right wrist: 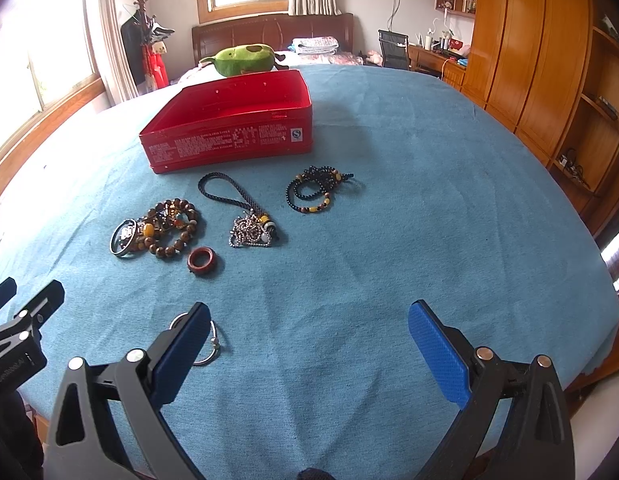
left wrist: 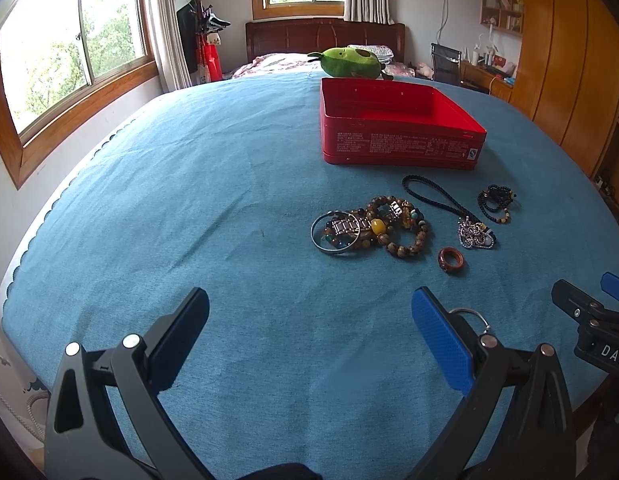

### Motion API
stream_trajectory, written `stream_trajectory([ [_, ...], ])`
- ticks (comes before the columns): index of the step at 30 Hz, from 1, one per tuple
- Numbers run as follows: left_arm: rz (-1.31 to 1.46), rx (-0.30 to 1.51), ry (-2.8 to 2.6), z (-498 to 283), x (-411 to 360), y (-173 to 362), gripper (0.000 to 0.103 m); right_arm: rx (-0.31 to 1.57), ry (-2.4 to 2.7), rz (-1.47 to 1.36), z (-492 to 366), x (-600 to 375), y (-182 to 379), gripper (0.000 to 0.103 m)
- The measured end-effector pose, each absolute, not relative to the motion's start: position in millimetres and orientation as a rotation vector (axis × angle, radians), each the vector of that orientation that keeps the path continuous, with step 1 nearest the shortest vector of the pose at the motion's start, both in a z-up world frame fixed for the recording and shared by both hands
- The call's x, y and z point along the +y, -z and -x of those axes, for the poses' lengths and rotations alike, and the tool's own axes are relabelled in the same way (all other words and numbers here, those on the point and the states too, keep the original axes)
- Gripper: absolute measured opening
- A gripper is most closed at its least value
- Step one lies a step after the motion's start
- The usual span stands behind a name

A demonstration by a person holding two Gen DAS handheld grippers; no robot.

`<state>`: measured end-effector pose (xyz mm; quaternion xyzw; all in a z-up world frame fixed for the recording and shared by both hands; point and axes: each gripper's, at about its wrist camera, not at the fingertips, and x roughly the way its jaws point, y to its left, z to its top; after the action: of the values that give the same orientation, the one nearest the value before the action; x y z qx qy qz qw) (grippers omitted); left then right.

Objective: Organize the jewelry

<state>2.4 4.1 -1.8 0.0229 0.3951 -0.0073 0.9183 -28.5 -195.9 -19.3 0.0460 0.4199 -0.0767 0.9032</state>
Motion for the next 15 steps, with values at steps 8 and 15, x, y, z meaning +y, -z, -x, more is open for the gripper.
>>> stream_trajectory([
  [8, -0.047, 0.813, 0.015, -2.4, 4.4, 1.8, 0.1, 0.869, 0.159, -0.096, 28.8, -196.6, 19.1, 0.099],
  [15, -0.047, 0.813, 0.015, -2.3, 4.3, 1.9, 0.1, 0.869, 0.16, -0.096, 28.2, -195.0, 20.6, 0.099],
])
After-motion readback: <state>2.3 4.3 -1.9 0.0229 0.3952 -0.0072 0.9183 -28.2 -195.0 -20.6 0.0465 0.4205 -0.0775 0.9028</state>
